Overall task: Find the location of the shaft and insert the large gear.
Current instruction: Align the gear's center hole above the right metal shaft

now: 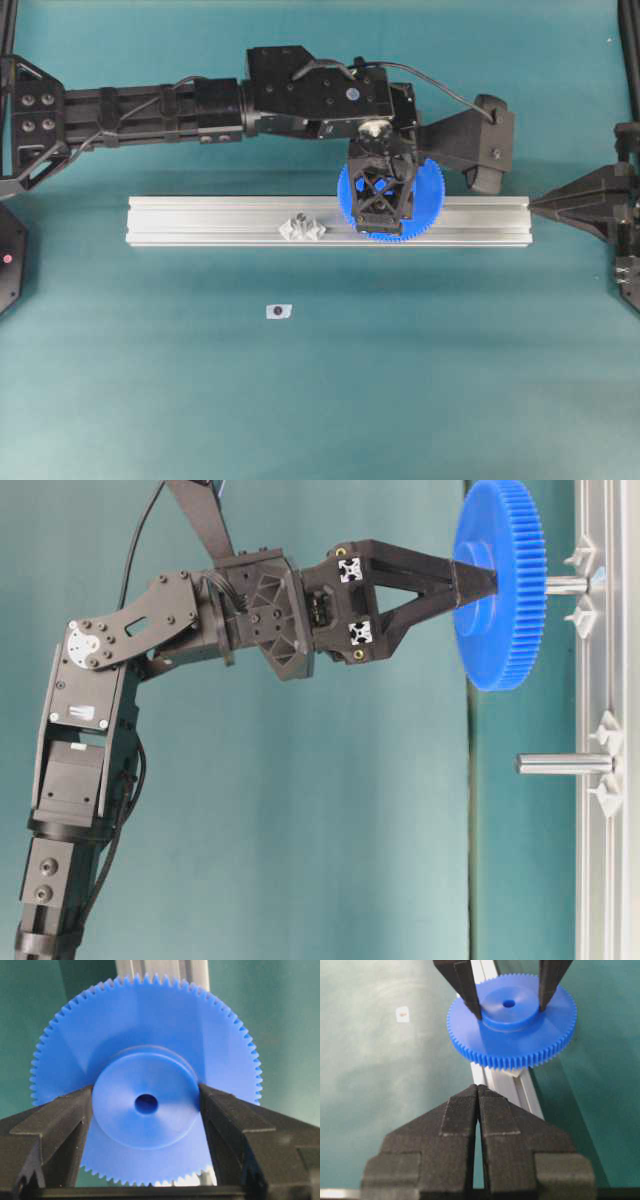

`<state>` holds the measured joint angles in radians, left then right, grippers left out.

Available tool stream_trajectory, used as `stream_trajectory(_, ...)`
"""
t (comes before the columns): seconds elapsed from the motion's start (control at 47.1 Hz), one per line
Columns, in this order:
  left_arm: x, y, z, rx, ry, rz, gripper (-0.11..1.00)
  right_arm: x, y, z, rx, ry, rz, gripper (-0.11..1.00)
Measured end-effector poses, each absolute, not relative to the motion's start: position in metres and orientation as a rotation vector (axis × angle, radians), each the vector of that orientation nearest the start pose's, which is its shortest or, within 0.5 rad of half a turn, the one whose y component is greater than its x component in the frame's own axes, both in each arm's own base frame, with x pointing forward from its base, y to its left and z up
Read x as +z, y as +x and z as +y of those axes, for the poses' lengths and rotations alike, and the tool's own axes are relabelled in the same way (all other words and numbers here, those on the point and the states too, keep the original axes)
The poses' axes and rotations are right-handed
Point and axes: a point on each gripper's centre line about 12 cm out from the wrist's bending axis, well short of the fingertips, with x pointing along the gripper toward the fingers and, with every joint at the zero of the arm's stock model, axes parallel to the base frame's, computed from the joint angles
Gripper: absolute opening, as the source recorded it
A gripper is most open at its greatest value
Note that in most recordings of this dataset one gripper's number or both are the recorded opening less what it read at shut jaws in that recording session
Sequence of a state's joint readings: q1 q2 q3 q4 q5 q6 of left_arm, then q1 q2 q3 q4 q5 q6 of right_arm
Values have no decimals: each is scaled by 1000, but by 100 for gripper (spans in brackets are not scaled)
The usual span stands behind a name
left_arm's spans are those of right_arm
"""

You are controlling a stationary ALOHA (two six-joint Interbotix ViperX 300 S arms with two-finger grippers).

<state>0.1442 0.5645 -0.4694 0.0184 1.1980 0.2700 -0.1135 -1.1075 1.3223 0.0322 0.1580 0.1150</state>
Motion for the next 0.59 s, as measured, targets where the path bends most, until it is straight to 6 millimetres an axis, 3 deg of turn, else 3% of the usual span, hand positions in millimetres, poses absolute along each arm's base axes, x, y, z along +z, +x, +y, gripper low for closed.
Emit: stream_trajectory(0.594, 209, 536, 80, -43, 155, 1303, 71, 207, 160, -18, -134, 167, 365, 1)
